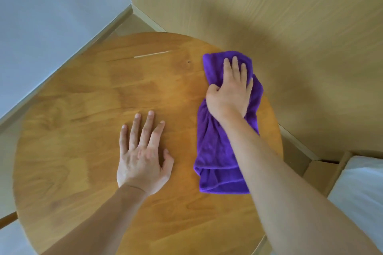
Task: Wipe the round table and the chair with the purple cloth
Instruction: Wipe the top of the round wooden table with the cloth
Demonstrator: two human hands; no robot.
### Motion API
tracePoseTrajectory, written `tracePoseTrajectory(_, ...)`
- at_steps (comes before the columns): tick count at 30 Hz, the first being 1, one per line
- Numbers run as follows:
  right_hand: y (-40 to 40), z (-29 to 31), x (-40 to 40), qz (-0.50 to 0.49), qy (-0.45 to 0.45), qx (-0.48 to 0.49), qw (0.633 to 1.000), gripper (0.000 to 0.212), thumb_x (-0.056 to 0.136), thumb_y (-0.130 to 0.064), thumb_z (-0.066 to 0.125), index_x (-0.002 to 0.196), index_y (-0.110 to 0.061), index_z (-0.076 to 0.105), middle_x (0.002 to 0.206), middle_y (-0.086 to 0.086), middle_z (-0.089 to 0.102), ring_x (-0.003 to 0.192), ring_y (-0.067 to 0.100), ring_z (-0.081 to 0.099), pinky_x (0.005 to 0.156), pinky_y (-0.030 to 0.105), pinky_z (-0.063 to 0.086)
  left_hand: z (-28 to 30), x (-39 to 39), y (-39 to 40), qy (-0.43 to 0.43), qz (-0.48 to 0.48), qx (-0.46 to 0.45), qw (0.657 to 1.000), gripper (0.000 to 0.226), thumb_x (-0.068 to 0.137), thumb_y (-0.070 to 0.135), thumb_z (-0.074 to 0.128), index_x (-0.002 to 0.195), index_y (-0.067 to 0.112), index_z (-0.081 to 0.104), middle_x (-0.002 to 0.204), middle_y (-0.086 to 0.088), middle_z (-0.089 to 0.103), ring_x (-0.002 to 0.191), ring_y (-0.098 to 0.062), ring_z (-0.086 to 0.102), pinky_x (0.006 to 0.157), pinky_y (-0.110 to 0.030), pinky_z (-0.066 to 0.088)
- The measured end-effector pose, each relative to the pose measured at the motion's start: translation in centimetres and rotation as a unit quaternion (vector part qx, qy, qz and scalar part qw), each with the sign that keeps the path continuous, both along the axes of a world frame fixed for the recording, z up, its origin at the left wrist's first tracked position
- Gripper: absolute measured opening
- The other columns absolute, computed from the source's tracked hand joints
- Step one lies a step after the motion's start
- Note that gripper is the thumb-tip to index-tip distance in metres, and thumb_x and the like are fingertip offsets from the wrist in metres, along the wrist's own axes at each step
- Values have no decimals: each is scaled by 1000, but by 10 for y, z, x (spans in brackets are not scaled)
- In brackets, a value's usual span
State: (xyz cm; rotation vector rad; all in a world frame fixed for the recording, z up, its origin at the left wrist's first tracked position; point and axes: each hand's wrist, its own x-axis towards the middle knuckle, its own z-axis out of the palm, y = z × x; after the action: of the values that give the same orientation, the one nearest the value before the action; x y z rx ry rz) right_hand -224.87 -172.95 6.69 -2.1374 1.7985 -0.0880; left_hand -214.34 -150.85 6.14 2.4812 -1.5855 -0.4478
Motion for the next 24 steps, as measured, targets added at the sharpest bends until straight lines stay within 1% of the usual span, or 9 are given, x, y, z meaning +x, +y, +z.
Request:
tracePoseTrajectory(2,24,3,14,40,4,-3,999,83,87,-24,49,163,-20,18,172,-2,6,158,23,2,127,52,3,0,1,1,0,-1,5,1000,69,85,39,40,150,19,39,168,-2,18,157,-27,5,125,-55,7)
tracePoseTrajectory(4,50,4,14,216,6,-13,976,86,82,-21,54,162,-21,22,172,-2,8,158,25,4,126,56,9,0,1,1,-2,-1,9,1000,68,85,39,41,150,19,39,168,-3,21,157,-27,5,125,-54,6)
tracePoseTrajectory(7,64,6,-3,487,2,9,873,91,78,-20,56,162,-23,23,172,-6,9,158,20,1,127,51,7,0,0,1,-2,-5,9,1000,65,84,40,41,145,16,43,161,-6,34,156,-29,8,125,-54,6)
tracePoseTrajectory(9,31,8,-10,552,10,14,834,91,77,-21,53,162,-26,22,172,-8,10,158,17,1,128,45,4,0,0,1,-1,-4,9,1000,66,84,40,41,146,18,42,164,-4,28,157,-29,6,125,-54,6)
tracePoseTrajectory(11,-11,4,-12,489,9,1,872,88,75,-19,49,161,-27,28,171,-7,16,158,20,9,127,49,12,1,0,0,2,-3,9,1000,68,85,40,41,150,20,39,168,-2,19,157,-27,4,125,-54,6)
tracePoseTrajectory(14,-51,3,-7,185,-35,-14,982,80,80,-17,49,158,-27,35,169,-6,24,156,22,17,123,55,19,0,0,0,5,-4,8,1000,68,86,40,40,150,21,38,169,-1,17,157,-26,4,125,-54,7)
tracePoseTrajectory(18,-26,5,27,-24,-14,17,999,78,89,-19,51,162,-23,22,171,-6,13,158,21,5,126,55,6,0,0,1,1,-5,9,1000,68,85,40,41,151,20,38,169,-1,16,157,-26,4,125,-54,7)
tracePoseTrajectory(21,38,8,33,148,7,-8,989,83,86,-20,54,162,-22,20,172,-4,7,156,27,11,124,59,13,0,1,1,-1,-3,13,1000,68,85,40,42,150,20,40,168,-2,19,157,-27,5,125,-54,7)
tracePoseTrajectory(24,82,12,14,447,-2,25,894,89,78,-23,53,162,-22,22,172,-7,8,148,25,27,121,57,21,0,0,0,1,-6,10,1000,63,84,40,44,142,16,46,157,-7,40,156,-30,9,125,-56,9)
